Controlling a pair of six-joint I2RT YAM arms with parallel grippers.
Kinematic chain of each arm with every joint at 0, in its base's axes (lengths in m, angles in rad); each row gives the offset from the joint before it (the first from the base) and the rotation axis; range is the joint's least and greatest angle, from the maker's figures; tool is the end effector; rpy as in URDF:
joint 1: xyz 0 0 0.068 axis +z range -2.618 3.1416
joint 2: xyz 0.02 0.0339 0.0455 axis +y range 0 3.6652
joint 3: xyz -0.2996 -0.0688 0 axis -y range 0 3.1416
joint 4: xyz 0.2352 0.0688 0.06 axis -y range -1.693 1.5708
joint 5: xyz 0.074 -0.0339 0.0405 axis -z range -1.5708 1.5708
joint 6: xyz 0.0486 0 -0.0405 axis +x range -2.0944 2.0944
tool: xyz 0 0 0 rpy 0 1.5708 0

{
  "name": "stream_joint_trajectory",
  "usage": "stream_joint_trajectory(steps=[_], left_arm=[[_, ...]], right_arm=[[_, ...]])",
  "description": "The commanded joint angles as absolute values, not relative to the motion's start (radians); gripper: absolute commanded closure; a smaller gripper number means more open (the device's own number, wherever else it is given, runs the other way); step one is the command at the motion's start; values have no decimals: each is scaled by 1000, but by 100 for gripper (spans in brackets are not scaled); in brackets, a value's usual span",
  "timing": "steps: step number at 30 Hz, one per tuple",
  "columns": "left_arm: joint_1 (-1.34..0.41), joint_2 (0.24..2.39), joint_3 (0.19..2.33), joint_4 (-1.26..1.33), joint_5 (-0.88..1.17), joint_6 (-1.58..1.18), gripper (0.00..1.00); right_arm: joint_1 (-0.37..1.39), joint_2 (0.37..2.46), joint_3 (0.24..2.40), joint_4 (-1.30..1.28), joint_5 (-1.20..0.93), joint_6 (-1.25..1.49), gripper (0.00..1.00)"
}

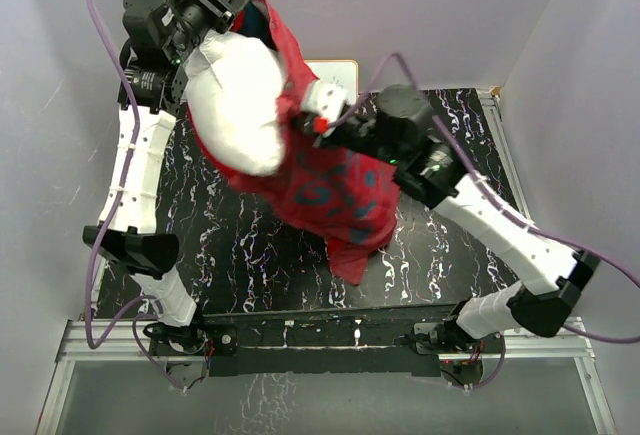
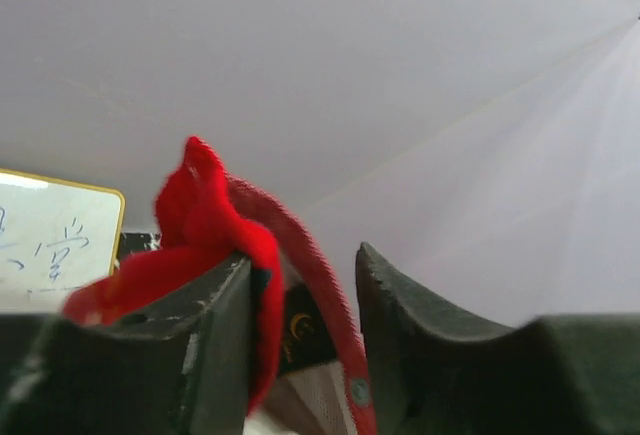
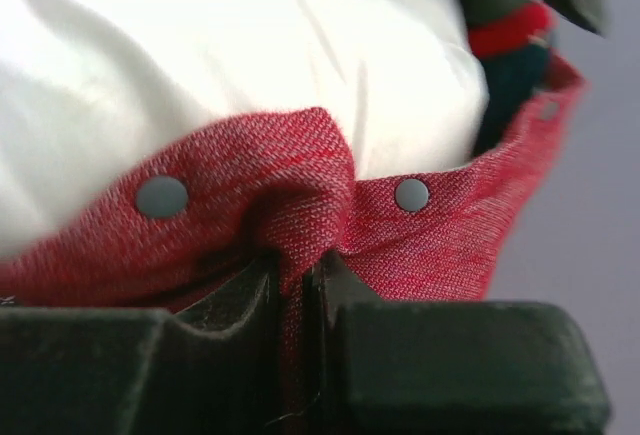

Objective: Put the pillow into the pillowcase

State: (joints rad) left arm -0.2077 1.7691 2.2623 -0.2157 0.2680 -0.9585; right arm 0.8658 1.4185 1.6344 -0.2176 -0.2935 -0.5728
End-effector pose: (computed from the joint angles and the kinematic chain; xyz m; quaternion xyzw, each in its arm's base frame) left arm 0.3633 -0.0897 0.6045 -0.1197 0.5946 -0.5027 0.6159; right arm 0.1914 0.2467 0.5184 -0.5390 0.4586 0.2044 0.6763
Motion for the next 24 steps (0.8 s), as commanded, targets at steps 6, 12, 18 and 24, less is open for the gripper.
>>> stream_joint_trajectory(steps=[6, 12, 18, 24], left_arm=[[-199, 1360, 1921, -212, 224, -724, 18], [-197, 1072, 1582, -283, 167, -674, 9], [-198, 955, 1429, -427, 56, -591, 5], [-197, 851, 1287, -378, 117, -547, 3]], right_arm=[[630, 1239, 1510, -85, -268, -385, 92], [521, 1235, 1496, -59, -366, -298, 92], [416, 1219, 1480, -22, -460, -260, 92], [301, 1201, 1450, -4, -588, -192, 92]])
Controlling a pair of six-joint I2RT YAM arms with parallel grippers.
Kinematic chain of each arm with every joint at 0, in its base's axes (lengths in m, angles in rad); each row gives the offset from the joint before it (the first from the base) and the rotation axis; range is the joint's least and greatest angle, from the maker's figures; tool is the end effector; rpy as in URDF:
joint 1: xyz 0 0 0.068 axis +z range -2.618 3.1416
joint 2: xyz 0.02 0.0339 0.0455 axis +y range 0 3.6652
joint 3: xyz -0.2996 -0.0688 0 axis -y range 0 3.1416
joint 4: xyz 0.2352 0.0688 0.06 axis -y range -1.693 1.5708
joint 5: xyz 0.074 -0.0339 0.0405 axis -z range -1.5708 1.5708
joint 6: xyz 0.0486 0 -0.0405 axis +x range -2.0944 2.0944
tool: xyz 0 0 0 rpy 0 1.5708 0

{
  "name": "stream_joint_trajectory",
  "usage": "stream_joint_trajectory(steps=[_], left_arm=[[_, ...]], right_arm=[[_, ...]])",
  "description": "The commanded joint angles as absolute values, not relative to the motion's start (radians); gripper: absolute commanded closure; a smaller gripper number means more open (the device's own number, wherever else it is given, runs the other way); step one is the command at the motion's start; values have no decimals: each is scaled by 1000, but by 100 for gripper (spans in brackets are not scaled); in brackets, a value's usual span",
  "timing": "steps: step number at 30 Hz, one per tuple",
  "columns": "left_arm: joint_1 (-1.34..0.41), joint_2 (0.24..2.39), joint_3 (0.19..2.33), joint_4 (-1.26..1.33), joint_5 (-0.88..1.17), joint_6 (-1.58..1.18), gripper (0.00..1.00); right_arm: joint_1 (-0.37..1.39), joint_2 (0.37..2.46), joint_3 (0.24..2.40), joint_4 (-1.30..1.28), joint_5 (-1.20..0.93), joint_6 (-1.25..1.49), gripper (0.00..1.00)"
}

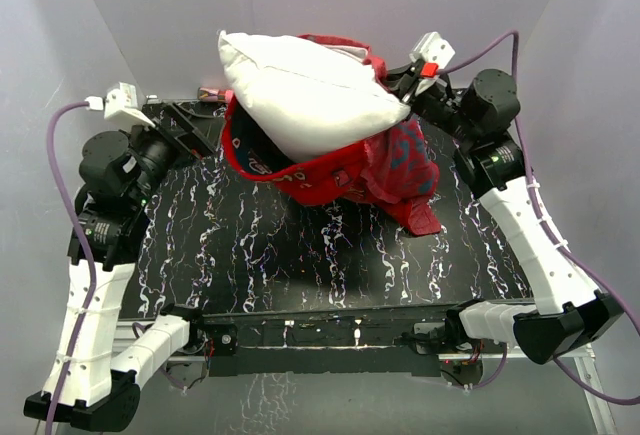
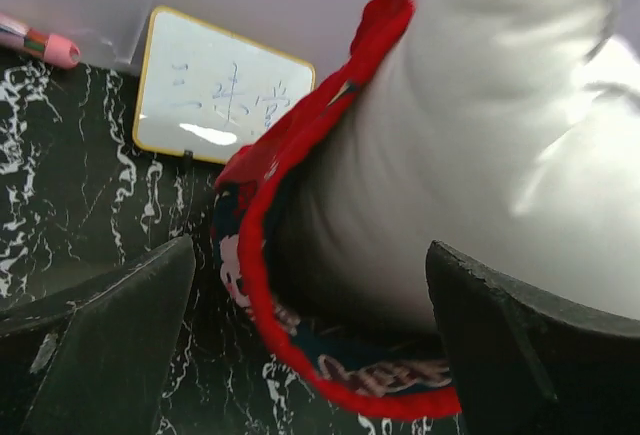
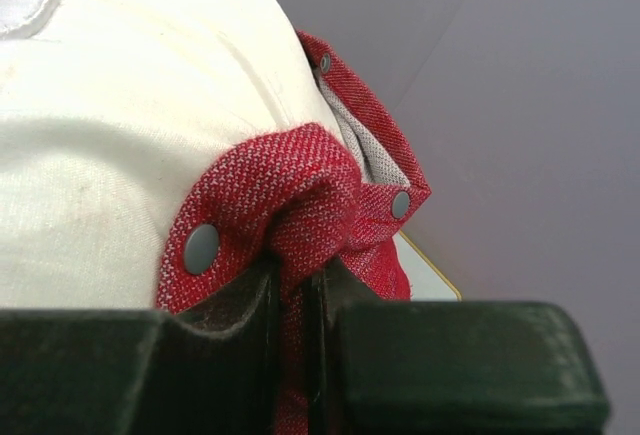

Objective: Put the pillow into the pillowcase

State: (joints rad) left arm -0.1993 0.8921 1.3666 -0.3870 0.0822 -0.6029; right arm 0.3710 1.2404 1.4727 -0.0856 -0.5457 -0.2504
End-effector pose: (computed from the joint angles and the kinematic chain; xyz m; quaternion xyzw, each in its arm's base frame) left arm 0.1322 -0.0308 0.5182 -0.1056 0.6673 -0.3132 0.6674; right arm 0.2259 0.1149 0.5263 -0.3866 0.5367 0.2197 0.7171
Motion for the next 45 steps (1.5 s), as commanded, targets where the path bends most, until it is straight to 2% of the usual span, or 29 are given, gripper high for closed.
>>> stream_joint_trajectory(steps=[1, 4, 8, 13, 15, 17, 18, 19, 20, 21, 26, 29, 34, 35, 38, 42, 45], left_arm=[[-197, 845, 1246, -334, 176, -556, 3], [-197, 866, 1134, -202, 356, -577, 3], [-195, 918, 1124, -118, 370, -435, 3], [-189, 1133, 1302, -184, 420, -332, 3], [-189, 1213, 1370, -212, 446, -321, 8], [-186, 1270, 1419, -230, 466, -316, 21], [-185, 1293, 1435, -228, 484, -318, 34], [-185, 1309, 1444, -212, 512, -330, 55], [-184, 1320, 1446, -180, 548, -360, 81], [-184, 1326, 1439, -126, 599, -396, 99], [-184, 1329, 1457, 320, 823, -728, 100], [-191, 1312, 1505, 605, 832, -938, 100], [-195, 1278, 1617, 613, 737, -1000, 100], [-196, 1263, 1597, 593, 706, -993, 100], [-195, 1188, 1441, 506, 534, -958, 100], [-195, 1125, 1243, 517, 319, -1045, 100], [-196, 1132, 1252, 477, 231, -1073, 100]], right_arm=[[288, 1197, 1446, -2, -603, -186, 92], [252, 1193, 1437, 0, -640, -165, 92], [223, 1186, 1426, -2, -666, -154, 92], [207, 1185, 1417, -2, -684, -140, 92], [204, 1187, 1420, -3, -686, -140, 92], [200, 1192, 1424, -4, -687, -140, 92], [197, 1196, 1429, -6, -688, -143, 92], [194, 1202, 1434, -9, -689, -145, 92], [190, 1209, 1442, -13, -685, -148, 92], [187, 1219, 1451, -15, -680, -150, 92], [175, 1335, 1582, -27, -571, -124, 92], [170, 1440, 1726, -12, -569, -42, 92], [186, 1604, 1926, 166, -828, 265, 92], [209, 1648, 1984, 129, -840, 309, 91], [266, 1724, 2042, 13, -793, 270, 74], [249, 1712, 1984, -117, -734, 161, 42], [169, 1670, 1951, -202, -760, 104, 23]])
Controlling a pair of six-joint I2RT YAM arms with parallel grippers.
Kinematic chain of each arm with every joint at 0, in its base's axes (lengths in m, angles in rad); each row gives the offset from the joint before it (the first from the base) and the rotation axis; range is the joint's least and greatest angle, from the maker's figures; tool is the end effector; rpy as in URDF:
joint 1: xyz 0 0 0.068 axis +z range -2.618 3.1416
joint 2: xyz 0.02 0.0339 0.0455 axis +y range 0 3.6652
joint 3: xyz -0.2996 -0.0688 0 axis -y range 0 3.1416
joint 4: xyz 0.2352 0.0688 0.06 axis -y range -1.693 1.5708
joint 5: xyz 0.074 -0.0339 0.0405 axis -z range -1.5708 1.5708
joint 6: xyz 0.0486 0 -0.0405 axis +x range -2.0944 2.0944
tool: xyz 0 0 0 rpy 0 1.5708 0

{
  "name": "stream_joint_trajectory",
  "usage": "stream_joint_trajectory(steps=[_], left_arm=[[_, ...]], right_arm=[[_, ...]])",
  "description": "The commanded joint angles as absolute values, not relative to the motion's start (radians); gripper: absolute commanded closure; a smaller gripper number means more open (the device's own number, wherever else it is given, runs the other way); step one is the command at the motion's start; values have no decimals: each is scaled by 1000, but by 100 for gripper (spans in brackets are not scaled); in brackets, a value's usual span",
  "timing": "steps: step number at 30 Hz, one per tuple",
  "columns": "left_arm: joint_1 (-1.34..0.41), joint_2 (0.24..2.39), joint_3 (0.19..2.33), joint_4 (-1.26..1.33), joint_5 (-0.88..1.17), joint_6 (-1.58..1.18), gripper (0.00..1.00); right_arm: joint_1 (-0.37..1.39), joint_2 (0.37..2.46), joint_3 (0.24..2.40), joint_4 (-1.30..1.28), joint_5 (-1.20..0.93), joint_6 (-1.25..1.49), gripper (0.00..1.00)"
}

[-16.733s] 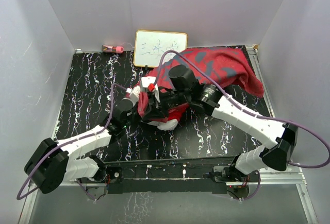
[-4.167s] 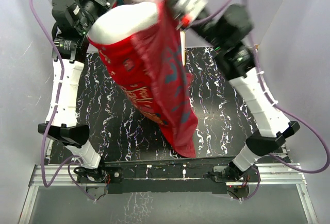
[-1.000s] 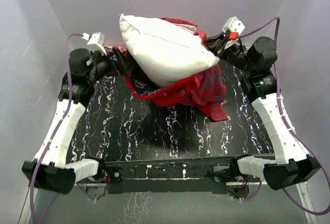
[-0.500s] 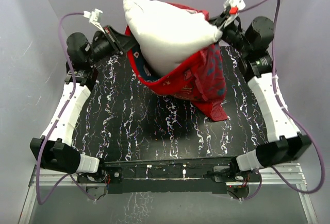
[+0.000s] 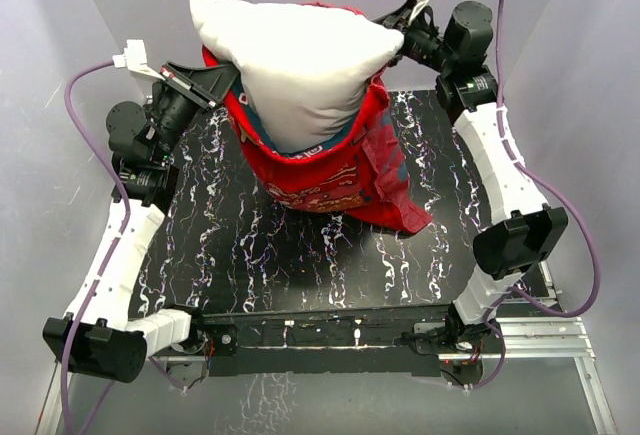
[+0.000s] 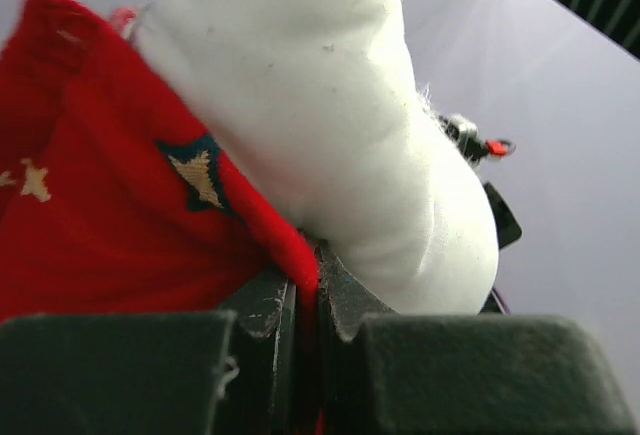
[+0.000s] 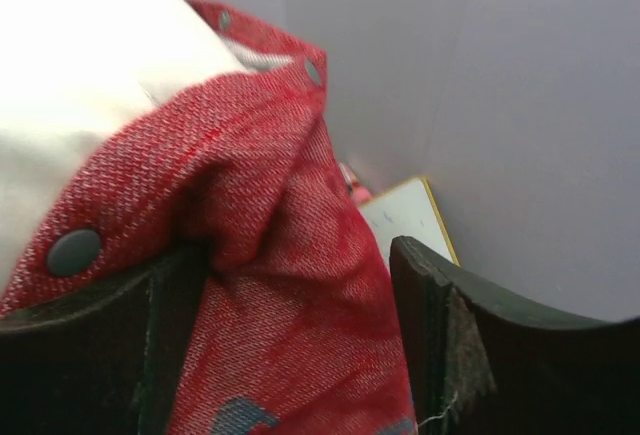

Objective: Put the pillow into the pillowcase

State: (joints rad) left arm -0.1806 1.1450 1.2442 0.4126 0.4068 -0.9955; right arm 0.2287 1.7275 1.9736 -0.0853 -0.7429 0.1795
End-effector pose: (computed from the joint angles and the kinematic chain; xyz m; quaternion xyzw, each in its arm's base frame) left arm 0.2206 -0.0598 0.5274 -0.0360 0.5233 -0.5538 0.6467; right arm 0.3711 0.1201 0.5425 -0.2912 0.5969 0.3742 0.6473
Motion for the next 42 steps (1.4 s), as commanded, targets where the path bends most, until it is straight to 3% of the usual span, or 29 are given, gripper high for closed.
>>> stream_joint_trajectory(steps=[1, 10, 14, 19, 26, 30, 34, 40, 42], left_arm=[[-196, 1142, 1271, 468, 215, -1077, 100], [-200, 1265, 1436, 447, 237, -1110, 100], [-221, 1288, 1462, 451, 246, -1120, 100], [-230, 1317, 1513, 435, 267, -1115, 100], [-239, 1336, 1553, 430, 273, -1111, 100], [-245, 1341, 1562, 430, 276, -1115, 100], [-250, 1341, 1572, 422, 280, -1117, 100], [-252, 1335, 1606, 390, 274, -1098, 100], [-252, 1333, 1617, 377, 269, -1089, 100]], right_arm=[[129, 1653, 1940, -222, -783, 96, 19], [-286, 1378, 1674, -195, -1192, 36, 9], [-350, 1390, 1735, -471, -1380, -89, 2], [-364, 1377, 1723, -477, -1569, -103, 2], [-320, 1368, 1721, -495, -1538, -85, 2], [-140, 1350, 1708, -758, -1258, -344, 1], [-49, 1301, 1585, -577, -1053, -227, 3], [-48, 1288, 1559, -473, -966, -225, 16], [-47, 1277, 1548, -462, -953, -248, 30]])
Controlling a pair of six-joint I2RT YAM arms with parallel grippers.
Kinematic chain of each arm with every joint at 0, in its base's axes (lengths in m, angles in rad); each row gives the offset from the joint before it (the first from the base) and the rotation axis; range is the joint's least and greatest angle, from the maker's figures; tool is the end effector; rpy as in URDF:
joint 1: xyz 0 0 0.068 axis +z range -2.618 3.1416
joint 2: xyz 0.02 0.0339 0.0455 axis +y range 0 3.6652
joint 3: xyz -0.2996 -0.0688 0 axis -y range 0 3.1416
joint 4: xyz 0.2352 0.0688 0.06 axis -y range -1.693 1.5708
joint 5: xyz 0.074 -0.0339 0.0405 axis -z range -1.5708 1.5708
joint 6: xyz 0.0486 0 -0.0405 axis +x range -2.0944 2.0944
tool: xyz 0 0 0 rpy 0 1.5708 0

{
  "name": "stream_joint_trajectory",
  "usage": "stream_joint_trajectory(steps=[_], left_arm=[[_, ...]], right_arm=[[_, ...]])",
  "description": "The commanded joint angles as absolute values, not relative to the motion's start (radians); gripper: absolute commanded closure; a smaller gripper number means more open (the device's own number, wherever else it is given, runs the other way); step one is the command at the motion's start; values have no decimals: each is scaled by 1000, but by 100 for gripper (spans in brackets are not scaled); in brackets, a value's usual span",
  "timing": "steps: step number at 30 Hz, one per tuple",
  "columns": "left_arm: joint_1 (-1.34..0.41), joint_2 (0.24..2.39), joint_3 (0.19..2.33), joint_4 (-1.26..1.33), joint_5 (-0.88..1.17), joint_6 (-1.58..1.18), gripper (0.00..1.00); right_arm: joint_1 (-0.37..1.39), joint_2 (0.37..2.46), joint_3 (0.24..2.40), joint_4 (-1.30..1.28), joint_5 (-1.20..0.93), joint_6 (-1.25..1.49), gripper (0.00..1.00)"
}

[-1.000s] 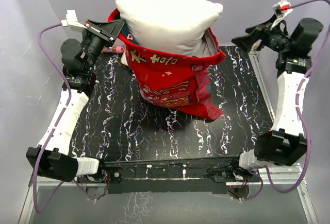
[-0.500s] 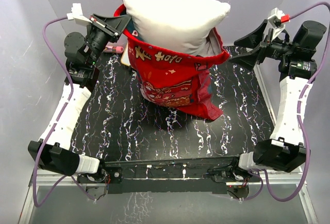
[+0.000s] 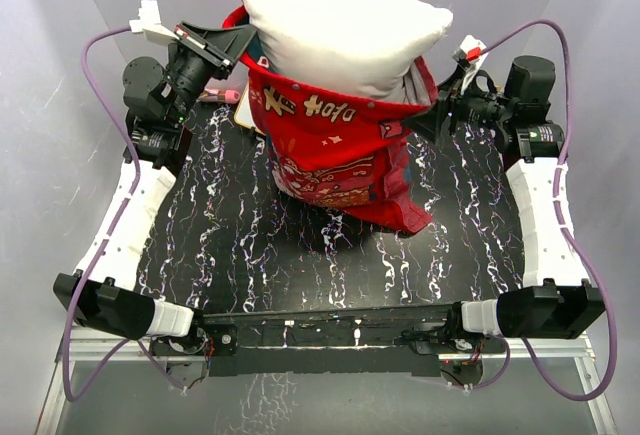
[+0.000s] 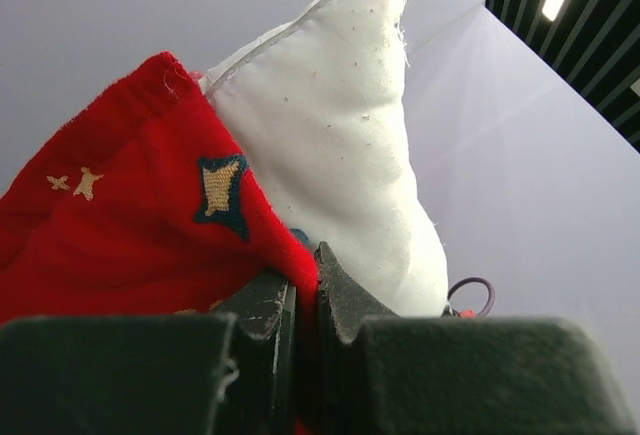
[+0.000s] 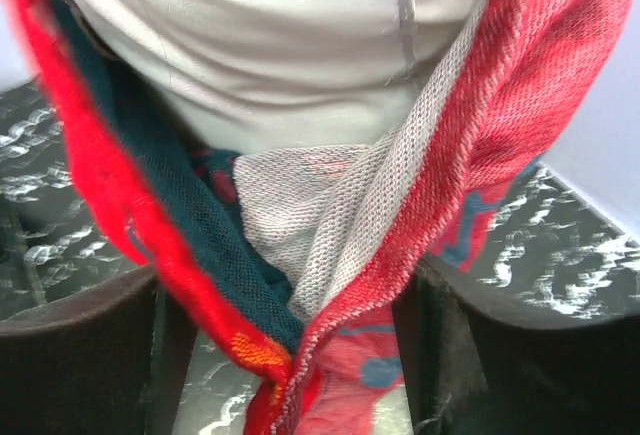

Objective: Put the pillow into the pillowcase

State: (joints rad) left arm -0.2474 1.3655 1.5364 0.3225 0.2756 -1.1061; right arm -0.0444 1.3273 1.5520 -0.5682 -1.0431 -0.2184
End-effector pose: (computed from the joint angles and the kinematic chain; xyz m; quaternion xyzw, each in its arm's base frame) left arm 0.2749 -0.0831 0.5631 -0.1043 0.5111 -0.5874 0.6187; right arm 0.2580 0.0306 0.4820 -0.3474 0.6812 0.3384 0.5484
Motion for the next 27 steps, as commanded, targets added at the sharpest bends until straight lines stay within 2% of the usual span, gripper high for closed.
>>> stream_joint_trajectory(steps=[1, 3, 5, 6, 10, 13, 15, 17, 19, 20, 22, 24, 26, 27], left_arm=[[-253, 1333, 1621, 375, 266, -1087, 100], [-252, 1335, 1629, 367, 264, -1085, 100], [-252, 1344, 1646, 357, 262, -1081, 100], [-253, 1355, 1660, 351, 260, -1076, 100], [-252, 1444, 1843, 301, 255, -1019, 100], [-252, 1597, 2122, 207, 252, -955, 100], [-253, 1676, 2350, 149, 226, -914, 100], [-252, 1706, 2442, 117, 161, -859, 100], [-249, 1677, 2409, 129, 69, -807, 100], [-250, 1650, 2361, 154, 29, -795, 100], [-248, 1613, 2285, 201, -11, -797, 100], [-247, 1615, 2273, 226, 31, -832, 100], [-256, 1637, 2294, 275, 159, -910, 100], [-274, 1654, 2318, 293, 215, -941, 100]], right_arm=[[-48, 1267, 1543, -454, -947, -254, 44], [-48, 1257, 1541, -437, -938, -261, 73], [-48, 1246, 1556, -421, -932, -268, 88], [-47, 1241, 1569, -401, -930, -265, 91], [-47, 1265, 1715, -249, -901, -209, 92], [-47, 1388, 1993, -187, -882, -117, 92], [-48, 1453, 2150, -97, -943, 21, 92], [-46, 1456, 2153, 149, -1095, 240, 92], [10, 1426, 2079, 400, -1188, 474, 92], [65, 1413, 2067, 404, -1204, 496, 92], [112, 1389, 2074, 234, -1180, 358, 92], [107, 1391, 2133, -60, -1005, 83, 92], [-6, 1437, 2197, -177, -779, -41, 92], [-145, 1473, 2214, -138, -757, 7, 92]])
